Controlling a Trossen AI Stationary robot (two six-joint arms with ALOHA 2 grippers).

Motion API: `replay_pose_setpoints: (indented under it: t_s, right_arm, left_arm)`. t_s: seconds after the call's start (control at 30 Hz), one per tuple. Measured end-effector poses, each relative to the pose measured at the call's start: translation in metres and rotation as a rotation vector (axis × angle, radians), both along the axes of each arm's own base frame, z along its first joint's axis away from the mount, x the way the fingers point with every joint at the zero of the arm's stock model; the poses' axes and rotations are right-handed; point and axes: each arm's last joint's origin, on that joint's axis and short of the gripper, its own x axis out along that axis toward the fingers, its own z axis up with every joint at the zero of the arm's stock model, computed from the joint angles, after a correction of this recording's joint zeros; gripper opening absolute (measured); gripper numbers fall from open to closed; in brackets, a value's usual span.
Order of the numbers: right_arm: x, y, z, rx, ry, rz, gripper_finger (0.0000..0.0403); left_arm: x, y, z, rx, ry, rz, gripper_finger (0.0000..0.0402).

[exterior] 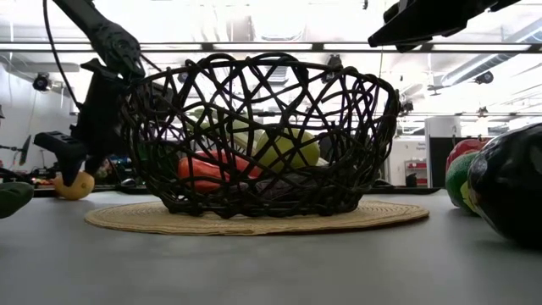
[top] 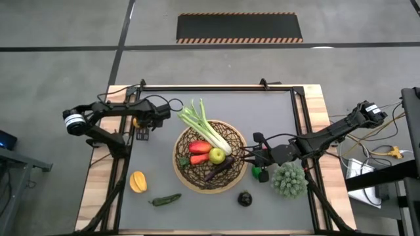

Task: Build produce basket
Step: Put the lemon into the wire basket

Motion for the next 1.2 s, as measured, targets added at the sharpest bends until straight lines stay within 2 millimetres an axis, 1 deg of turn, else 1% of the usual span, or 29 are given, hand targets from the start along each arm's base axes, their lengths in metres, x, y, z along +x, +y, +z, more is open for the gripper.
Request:
replay_pose_setpoints:
  t_s: [0.17,0.4,0.53,0.63,0.83,0.93,1.03,1.1,1.2]
  right_arm:
    - [0.000,0.000,0.000,0.004,0.000,-0.003,0.0018]
    - [0.000,0.000,0.000,0.005,0.000,-0.003,0.0018]
    - [0.000,0.000,0.000,0.005,-0.002,-0.003,0.0018]
    - [0.000,0.000,0.001,0.008,-0.007,-0.003,0.0018]
    - [0.000,0.000,0.001,0.008,-0.007,-0.003,0.0018]
    - [0.000,0.000,0.001,0.008,-0.007,-0.003,0.0018]
    - [0.000,0.000,0.001,0.007,-0.007,-0.003,0.0018]
    - [0.000,0.000,0.001,0.007,-0.008,-0.004,0.0018]
    - [0.000,0.000,0.001,0.007,-0.007,-0.004,0.0018]
  left_arm:
    - [0.006,0.006,0.015,0.088,-0.022,-0.008,0.0205]
    - [0.017,0.014,0.052,0.213,-0.142,0.005,0.0205]
    - [0.020,0.016,0.082,0.298,-0.252,0.048,0.0205]
    - [0.020,0.016,0.109,0.395,-0.361,0.117,0.0205]
    - [0.013,0.010,0.164,0.524,-0.676,0.324,0.0205]
    - [0.010,0.001,0.185,0.481,-0.859,0.379,0.0205]
    - [0.011,-0.011,0.198,0.351,-1.076,0.379,0.0205]
    - [0.015,-0.019,0.205,0.264,-1.211,0.348,0.0205]
    - [0.023,-0.034,0.210,0.182,-1.326,0.310,0.0205]
